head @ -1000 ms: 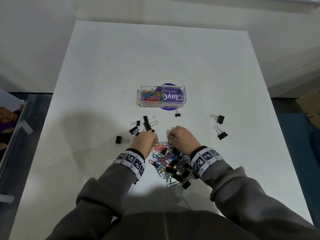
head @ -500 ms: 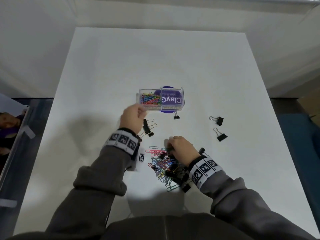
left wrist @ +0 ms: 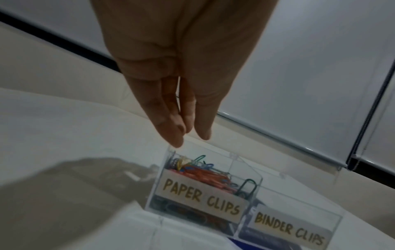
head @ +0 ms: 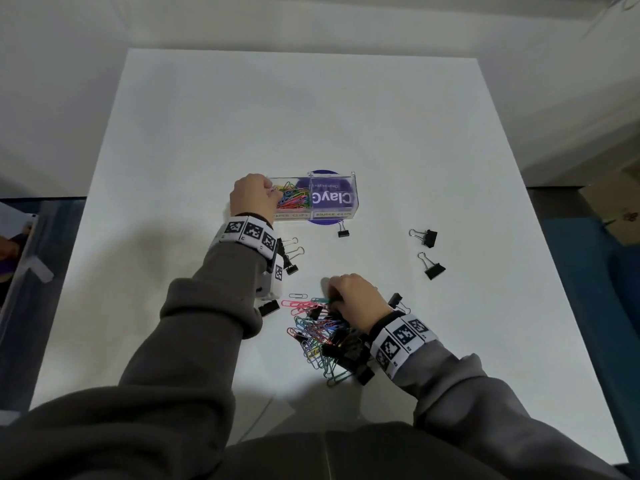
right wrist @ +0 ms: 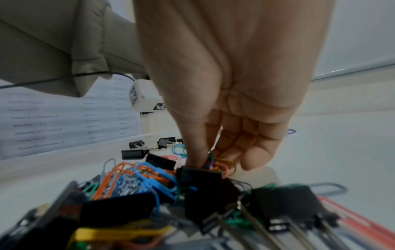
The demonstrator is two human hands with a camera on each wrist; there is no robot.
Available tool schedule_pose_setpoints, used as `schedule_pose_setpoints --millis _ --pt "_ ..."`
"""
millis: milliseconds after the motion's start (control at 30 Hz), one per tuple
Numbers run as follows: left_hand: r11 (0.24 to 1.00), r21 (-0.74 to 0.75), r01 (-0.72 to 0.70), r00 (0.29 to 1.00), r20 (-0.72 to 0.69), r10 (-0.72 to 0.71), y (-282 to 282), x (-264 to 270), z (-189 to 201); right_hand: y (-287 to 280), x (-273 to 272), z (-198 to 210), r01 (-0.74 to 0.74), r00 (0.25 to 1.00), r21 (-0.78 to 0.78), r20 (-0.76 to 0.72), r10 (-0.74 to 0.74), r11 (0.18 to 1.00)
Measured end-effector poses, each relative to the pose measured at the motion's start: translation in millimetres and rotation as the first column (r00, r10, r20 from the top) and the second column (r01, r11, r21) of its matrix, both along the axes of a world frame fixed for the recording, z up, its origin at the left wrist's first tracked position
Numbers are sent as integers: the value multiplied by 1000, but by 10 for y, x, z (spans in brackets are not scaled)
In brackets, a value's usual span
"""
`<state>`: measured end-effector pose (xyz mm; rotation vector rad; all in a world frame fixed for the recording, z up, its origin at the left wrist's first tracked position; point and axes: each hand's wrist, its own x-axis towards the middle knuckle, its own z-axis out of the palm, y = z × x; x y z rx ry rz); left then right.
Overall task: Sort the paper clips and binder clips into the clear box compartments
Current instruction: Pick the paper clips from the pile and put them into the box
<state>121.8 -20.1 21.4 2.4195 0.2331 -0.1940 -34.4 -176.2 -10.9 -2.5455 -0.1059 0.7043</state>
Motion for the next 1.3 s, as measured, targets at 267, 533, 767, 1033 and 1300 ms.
schedule_pose_setpoints --millis 267,533,767,1033,1300 --pt "919 65 389 914 96 -394 218 -891 -250 -79 405 240 142 985 155 74 -155 978" --pt "797 151 585 808 -26 -589 324 -1704 -581 214 1488 469 121 945 195 278 -173 973" --pt "779 239 579 798 31 -602 368 -1824 -579 386 1811 286 48 958 -20 284 -40 999" --pt "802 226 553 820 24 -572 390 -1744 -631 149 1289 371 180 896 211 368 -249 961" --pt "839 240 489 864 3 -504 476 -1731 -608 27 -33 112 37 995 137 90 -50 990"
